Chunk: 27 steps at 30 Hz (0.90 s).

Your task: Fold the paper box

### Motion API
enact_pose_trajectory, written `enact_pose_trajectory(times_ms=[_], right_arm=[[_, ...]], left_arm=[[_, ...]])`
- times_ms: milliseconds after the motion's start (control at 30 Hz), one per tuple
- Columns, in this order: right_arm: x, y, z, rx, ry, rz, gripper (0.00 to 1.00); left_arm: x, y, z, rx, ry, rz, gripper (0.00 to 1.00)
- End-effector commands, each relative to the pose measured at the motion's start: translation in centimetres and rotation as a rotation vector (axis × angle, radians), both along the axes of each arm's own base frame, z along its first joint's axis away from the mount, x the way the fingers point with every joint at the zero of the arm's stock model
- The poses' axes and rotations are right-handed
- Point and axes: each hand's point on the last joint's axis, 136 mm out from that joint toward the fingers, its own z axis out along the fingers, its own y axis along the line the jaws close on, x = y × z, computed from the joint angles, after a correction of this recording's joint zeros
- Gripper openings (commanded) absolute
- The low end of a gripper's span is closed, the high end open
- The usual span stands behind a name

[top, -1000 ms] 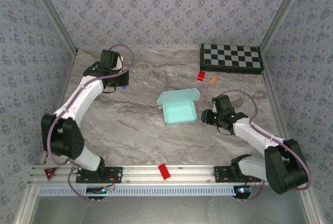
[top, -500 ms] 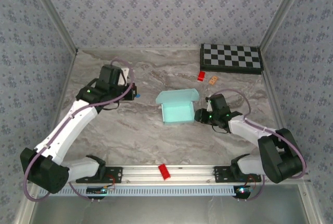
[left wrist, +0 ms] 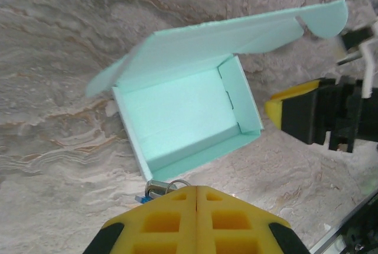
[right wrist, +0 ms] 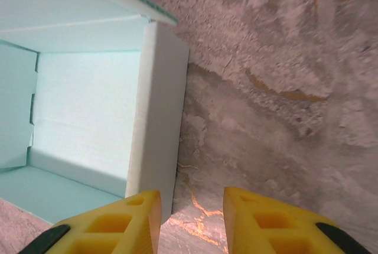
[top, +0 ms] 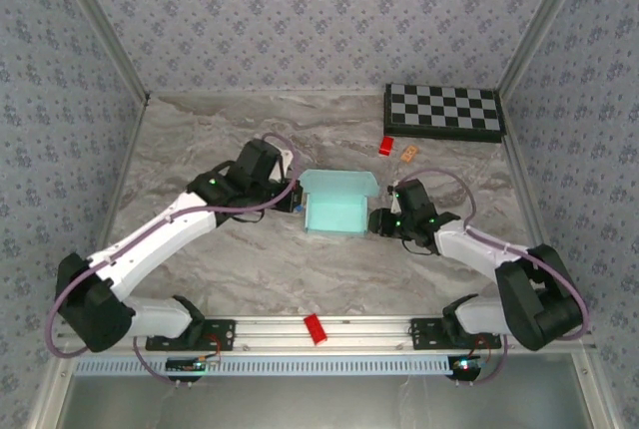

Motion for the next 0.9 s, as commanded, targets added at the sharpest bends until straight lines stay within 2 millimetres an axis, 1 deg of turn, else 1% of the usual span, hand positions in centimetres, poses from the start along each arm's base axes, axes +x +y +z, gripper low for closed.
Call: enact_pose_trajectory(times_ms=[0,133,233,300,333,433,500,633,867], right_arm=[[0.0,-1.6,1.3,-0.050,-0.032,-0.047,0.34],[-0.5,-2.8,2.1,-0.050,-0.048,-0.074,0.34],[-0.8,-3.6,2.6,-0.050,-0.057,-0.090,0.34],[-0.9,-4.1,2.8,-0.051,-0.063,-0.098,0.35],[-0.9,-4.3,2.9,-0.051,-0.067,-0.104,0.35],[-1.0,-4.7,3.3,-0.048,-0.081,-0.115,0.35],[-1.2,-4.9,3.5,-0.049,-0.083,-0.119,0.35],[-1.4,-5.4,3.6,-0.049,-0.086,-0.131,0.36],[-1.5,-5.9,3.5,-0.050,-0.085,-0.141,0.36]], left_arm=[[1.0,-2.4,2.0,-0.055,-0.041,-0.009,0.00],[1.2,-4.9,0.8,-0.052,-0.032,-0.051,0.00],[1.3,-6.8,-0.5,-0.038,-0.026,-0.088,0.00],[1.4,-7.9,-1.4,-0.023,-0.029,-0.118,0.00],[1.5,-8.4,-2.1,-0.007,-0.030,-0.128,0.00],[1.9,-9.6,-3.5,0.019,-0.037,-0.155,0.00],[2.1,-10.1,-4.4,0.036,-0.044,-0.168,0.00],[2.6,-10.3,-6.3,0.106,-0.052,-0.158,0.00],[2.5,-11.6,-8.6,0.136,-0.028,-0.188,0.00]])
